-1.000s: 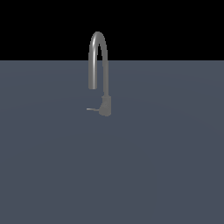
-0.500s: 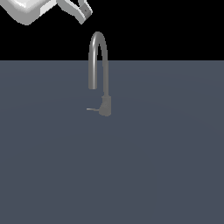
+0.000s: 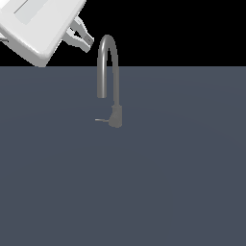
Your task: Turn on the faucet by rotating a designated handle.
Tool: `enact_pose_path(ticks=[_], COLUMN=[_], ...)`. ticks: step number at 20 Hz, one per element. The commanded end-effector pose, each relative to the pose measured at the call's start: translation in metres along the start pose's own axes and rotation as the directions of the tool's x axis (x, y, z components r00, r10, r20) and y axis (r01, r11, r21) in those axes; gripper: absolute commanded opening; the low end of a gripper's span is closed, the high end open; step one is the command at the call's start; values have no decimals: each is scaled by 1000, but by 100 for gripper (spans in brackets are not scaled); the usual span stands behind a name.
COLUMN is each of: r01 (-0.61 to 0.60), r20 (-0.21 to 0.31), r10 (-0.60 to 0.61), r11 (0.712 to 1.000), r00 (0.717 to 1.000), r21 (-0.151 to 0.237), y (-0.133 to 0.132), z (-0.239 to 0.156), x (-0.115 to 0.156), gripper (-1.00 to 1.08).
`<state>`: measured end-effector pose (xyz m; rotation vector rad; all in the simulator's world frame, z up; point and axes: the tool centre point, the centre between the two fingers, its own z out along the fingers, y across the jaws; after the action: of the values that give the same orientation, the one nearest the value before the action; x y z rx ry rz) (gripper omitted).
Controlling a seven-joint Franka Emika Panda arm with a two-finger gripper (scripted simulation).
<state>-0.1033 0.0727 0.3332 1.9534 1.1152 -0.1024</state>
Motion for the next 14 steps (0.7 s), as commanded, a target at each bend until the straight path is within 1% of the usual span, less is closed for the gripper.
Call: enact_pose_path(ticks=[1,7,14], r01=[46,147,255], r20=[2,15,43], r10=[-46,-146,-252], r11=[998,978,931], r00=[999,989,967], r21=[-47,-150,-261], y=[-3,-11,-21], z=[4,15,28], x=[10,31,54], gripper=[-100,-100,-100])
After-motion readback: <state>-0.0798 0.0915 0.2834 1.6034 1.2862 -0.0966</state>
